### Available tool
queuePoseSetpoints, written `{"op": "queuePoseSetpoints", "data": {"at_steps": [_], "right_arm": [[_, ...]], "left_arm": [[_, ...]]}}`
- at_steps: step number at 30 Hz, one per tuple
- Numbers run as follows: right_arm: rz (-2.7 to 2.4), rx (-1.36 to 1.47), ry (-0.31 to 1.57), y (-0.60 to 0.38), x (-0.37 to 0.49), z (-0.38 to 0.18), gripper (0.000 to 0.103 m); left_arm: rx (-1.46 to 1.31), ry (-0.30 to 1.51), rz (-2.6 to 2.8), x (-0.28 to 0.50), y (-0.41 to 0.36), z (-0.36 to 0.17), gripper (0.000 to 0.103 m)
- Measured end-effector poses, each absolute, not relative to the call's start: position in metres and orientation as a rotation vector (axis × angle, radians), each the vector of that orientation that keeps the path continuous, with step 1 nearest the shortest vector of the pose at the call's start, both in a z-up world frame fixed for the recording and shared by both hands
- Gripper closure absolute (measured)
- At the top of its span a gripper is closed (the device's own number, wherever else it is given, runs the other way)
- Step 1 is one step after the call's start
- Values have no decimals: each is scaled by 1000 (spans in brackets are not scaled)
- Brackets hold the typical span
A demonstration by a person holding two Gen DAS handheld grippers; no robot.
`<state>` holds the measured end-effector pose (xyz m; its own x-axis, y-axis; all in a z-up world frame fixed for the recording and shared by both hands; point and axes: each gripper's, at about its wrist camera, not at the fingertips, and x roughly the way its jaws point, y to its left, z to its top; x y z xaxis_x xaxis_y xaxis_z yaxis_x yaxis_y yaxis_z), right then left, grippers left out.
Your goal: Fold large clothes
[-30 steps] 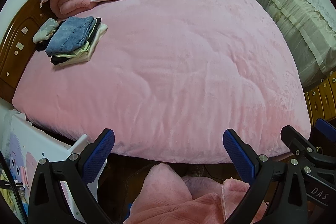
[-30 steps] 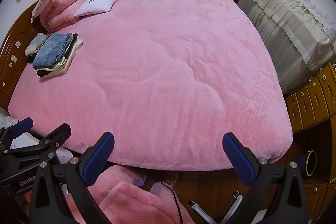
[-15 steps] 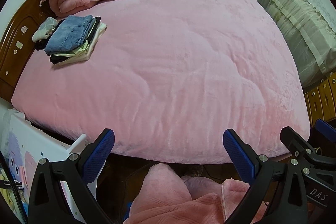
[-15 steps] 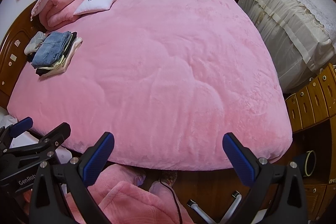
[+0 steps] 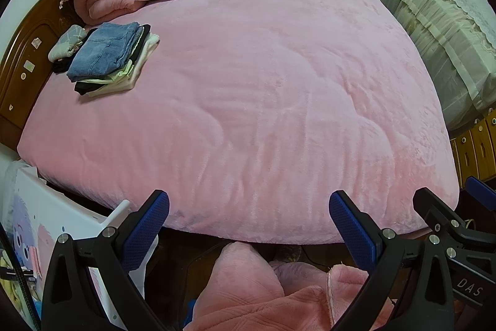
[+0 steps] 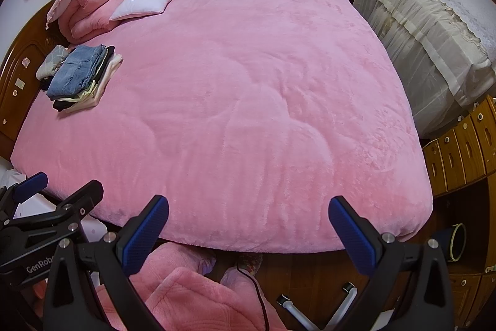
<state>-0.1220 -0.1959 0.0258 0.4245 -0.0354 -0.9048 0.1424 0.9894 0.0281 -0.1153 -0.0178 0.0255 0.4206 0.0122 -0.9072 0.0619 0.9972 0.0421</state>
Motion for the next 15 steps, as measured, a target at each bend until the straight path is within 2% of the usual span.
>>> {"op": "queuePoseSetpoints", "data": {"at_steps": [15], "right_arm": [[-111, 99, 1134, -194, -121, 22, 0]], "left_arm": [[56, 1144, -38, -105, -2, 24, 1]]}}
